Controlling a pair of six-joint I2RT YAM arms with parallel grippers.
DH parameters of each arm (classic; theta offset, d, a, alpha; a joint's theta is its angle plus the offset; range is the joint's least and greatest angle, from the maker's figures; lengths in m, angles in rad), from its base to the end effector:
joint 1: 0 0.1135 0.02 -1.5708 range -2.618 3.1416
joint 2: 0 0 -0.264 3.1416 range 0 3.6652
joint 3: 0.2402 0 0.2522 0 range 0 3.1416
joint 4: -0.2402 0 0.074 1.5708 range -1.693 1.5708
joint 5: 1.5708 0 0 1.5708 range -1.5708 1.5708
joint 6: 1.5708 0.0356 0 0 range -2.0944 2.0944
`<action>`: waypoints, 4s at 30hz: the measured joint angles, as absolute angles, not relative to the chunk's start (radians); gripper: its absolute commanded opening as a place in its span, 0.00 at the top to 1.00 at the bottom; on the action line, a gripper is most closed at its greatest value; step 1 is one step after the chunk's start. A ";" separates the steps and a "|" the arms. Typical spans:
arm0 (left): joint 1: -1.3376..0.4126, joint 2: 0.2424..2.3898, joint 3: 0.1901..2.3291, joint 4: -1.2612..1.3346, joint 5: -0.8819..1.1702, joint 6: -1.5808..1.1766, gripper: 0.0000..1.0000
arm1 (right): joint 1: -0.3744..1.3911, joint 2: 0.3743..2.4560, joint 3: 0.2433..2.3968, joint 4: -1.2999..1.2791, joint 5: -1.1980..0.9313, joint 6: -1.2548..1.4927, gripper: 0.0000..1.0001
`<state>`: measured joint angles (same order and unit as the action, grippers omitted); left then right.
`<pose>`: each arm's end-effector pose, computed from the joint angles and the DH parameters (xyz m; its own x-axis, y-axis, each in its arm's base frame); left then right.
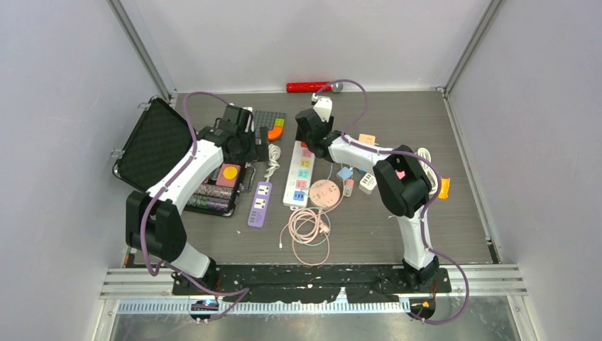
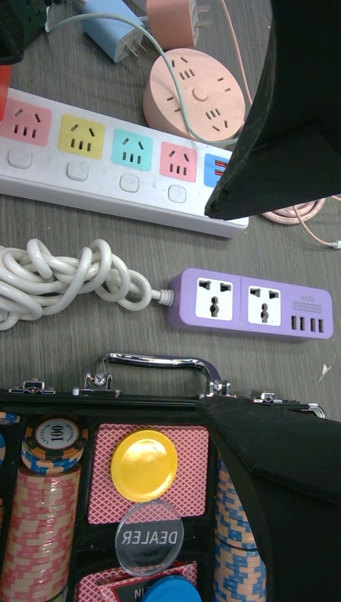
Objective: Insert the plug
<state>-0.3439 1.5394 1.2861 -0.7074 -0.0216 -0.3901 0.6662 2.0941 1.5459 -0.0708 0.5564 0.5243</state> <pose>0.3078 -0.1094 0.2842 -0.8374 -0.1039 -0.5366 0.0076 0.9795 -0.2015 0.3867 0.2801 0.2052 -0.4883 0.1569 -0.8585 0.0668 0.9875 0.1425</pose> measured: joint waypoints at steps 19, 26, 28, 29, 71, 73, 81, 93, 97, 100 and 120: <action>-0.344 1.539 1.269 -0.707 -0.022 -0.390 0.08 | 0.665 2.109 1.597 -0.151 0.554 0.525 0.95; -0.344 1.539 1.269 -0.707 -0.022 -0.390 0.08 | 0.667 2.137 1.629 -0.163 0.551 0.525 0.95; -0.344 1.539 1.269 -0.707 -0.022 -0.390 0.08 | 0.667 2.142 1.633 -0.164 0.556 0.525 0.94; -0.344 1.539 1.267 -0.706 -0.022 -0.390 0.08 | 0.667 2.142 1.634 -0.165 0.556 0.525 0.95; -0.344 1.526 1.260 -0.708 -0.021 -0.393 0.08 | 0.702 2.318 2.036 -0.634 0.576 0.548 0.37; -0.344 1.526 1.260 -0.708 -0.022 -0.393 0.08 | 0.702 2.318 2.044 -0.661 0.562 0.550 0.31; -0.344 1.526 1.260 -0.708 -0.022 -0.393 0.08 | 0.702 2.318 2.061 -0.746 0.517 0.545 0.12; -0.344 1.526 1.260 -0.708 -0.022 -0.393 0.08 | 0.703 2.317 2.122 -0.786 0.487 0.536 0.15; -0.344 1.522 1.260 -0.707 -0.022 -0.393 0.08 | 0.699 2.317 2.135 -0.802 0.467 0.537 0.26; -0.344 1.512 1.260 -0.707 -0.022 -0.393 0.08 | 0.696 2.317 2.146 -0.817 0.455 0.543 0.34; -0.344 1.493 1.242 -0.705 -0.022 -0.394 0.08 | 0.684 2.215 1.917 -0.657 0.425 0.562 0.95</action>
